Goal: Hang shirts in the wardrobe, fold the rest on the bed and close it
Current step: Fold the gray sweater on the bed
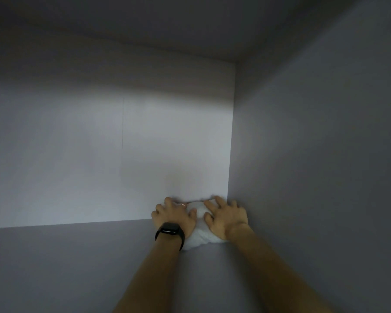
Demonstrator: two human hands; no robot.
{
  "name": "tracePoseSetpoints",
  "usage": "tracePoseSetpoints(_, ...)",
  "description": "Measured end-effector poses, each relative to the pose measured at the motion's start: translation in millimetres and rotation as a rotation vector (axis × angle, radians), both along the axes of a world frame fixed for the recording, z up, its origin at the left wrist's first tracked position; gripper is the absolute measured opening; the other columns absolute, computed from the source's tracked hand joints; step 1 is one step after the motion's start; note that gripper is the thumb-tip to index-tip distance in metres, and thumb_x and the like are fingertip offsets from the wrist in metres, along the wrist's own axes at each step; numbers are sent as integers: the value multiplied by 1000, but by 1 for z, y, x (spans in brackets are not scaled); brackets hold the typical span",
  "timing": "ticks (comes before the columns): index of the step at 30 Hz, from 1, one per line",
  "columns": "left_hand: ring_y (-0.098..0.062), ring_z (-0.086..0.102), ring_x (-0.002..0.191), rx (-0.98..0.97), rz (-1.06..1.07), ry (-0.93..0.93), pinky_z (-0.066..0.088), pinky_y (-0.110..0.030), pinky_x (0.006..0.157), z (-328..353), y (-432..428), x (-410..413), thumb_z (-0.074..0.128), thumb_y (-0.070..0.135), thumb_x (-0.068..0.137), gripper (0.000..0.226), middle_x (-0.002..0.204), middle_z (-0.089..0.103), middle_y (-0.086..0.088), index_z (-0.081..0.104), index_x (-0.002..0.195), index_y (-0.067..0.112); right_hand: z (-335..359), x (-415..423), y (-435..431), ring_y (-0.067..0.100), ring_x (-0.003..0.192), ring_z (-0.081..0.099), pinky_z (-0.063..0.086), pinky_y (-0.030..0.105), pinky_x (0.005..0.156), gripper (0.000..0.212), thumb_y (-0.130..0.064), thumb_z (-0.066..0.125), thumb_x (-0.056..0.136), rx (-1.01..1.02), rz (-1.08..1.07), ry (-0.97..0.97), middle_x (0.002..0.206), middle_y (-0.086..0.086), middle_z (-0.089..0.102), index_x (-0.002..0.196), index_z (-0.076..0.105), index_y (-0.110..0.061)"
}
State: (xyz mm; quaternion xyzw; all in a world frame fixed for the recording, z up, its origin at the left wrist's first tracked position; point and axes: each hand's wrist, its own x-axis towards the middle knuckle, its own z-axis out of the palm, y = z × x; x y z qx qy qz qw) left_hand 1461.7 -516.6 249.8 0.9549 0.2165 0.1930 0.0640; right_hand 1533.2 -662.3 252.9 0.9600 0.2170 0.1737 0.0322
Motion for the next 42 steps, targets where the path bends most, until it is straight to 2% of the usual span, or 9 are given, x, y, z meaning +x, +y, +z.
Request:
tracePoseSetpoints(2,-30,41,122,120,-52,-78,35,-41,98,3,-5,-7,26,55,100,55,141,39,-5,60,130,24,-2,-11,1,33,145,23,28,46,111,57,-52,21,104,-43,8,-79,167,-2,14,158,18,-36)
tracePoseSetpoints(4,-26,39,130,86,-203,-90,33,-40,105,2,-7,-11,27,49,102,52,146,41,-3,56,136,24,-6,-17,-2,26,150,14,25,42,115,56,-47,19,106,-37,73,-101,167,-1,14,159,18,-28)
tracePoseSetpoints(9,-23,11,151,-23,-314,26,11,-44,122,-17,-1,-11,20,51,103,55,165,17,-1,25,156,37,-15,-19,-9,16,154,3,10,36,125,55,-44,17,108,109,126,11,169,-5,6,161,12,-29)
tracePoseSetpoints(16,-22,4,152,-53,-313,24,7,-47,123,-27,5,17,22,53,102,54,166,10,5,18,155,47,-27,7,-6,14,154,2,9,40,125,54,-46,15,107,178,63,4,168,-9,6,160,13,-33)
tracePoseSetpoints(23,-24,9,152,-64,-293,37,13,-47,122,-22,6,38,24,53,101,54,165,17,4,24,154,45,-28,36,-6,20,151,17,22,40,123,51,-42,22,108,202,98,27,166,-5,22,158,26,-30)
tracePoseSetpoints(29,-26,7,152,-30,-280,102,11,-50,122,-16,4,32,20,54,102,55,166,13,2,19,156,42,-25,36,-3,20,152,16,23,43,122,53,-42,21,108,167,100,47,166,-4,20,158,24,-29)
tracePoseSetpoints(33,-28,11,150,16,-300,132,12,-53,121,2,1,10,17,57,102,57,166,10,1,18,157,40,-17,12,-3,21,153,12,20,45,122,54,-46,19,107,156,39,69,167,-4,14,159,20,-33)
tracePoseSetpoints(39,-30,15,149,91,-389,81,16,-53,120,9,-3,-62,31,51,102,56,165,10,0,20,156,40,-3,-70,-28,24,150,20,23,42,120,48,-46,30,105,204,28,14,166,0,21,149,44,-33)
tracePoseSetpoints(42,-30,15,149,83,-457,38,16,-51,120,3,-8,-111,34,50,101,57,166,10,2,16,155,44,-6,-139,-46,23,149,22,26,41,117,47,-45,38,103,267,24,-75,165,-2,24,148,46,-33)
